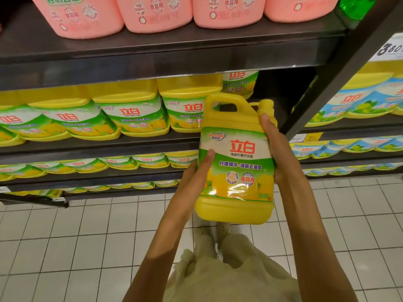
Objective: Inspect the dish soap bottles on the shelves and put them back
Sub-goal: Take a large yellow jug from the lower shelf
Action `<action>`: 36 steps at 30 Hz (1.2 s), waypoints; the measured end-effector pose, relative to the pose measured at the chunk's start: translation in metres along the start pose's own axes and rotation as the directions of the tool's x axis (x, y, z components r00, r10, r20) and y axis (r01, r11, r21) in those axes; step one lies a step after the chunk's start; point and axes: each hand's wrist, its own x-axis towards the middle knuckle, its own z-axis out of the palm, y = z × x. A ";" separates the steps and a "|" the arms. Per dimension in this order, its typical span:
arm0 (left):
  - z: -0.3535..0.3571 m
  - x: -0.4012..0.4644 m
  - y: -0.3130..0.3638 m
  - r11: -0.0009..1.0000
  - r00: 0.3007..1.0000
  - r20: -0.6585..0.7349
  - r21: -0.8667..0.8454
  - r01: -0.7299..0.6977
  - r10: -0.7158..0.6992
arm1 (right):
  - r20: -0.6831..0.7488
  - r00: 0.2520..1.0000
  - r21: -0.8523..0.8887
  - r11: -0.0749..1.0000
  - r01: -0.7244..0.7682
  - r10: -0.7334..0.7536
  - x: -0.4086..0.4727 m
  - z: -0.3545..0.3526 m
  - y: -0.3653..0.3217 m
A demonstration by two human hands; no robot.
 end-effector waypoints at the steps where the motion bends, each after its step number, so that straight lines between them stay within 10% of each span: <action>1: 0.001 0.002 -0.001 0.998 0.999 0.019 -0.056 0.027 -0.026 | -0.024 0.999 -0.056 0.998 0.030 -0.032 -0.001 0.001 -0.003; 9: 0.013 0.010 -0.008 0.933 0.993 0.097 -0.349 0.090 -0.060 | 0.083 0.983 -0.332 0.926 0.181 -0.162 -0.003 -0.005 -0.014; 18: -0.002 0.013 0.017 0.997 0.997 0.007 0.017 -0.081 0.081 | -0.038 0.997 0.020 0.997 -0.073 0.073 0.008 -0.004 0.012; 28: 0.005 0.016 0.000 0.905 0.943 0.333 -0.405 0.131 0.013 | 0.194 0.981 0.369 0.925 -0.089 0.017 0.017 -0.017 0.028; 36: 0.011 0.012 -0.010 0.888 0.881 0.474 -0.409 0.208 0.012 | 0.005 0.999 0.031 0.999 0.034 -0.034 0.021 -0.013 0.020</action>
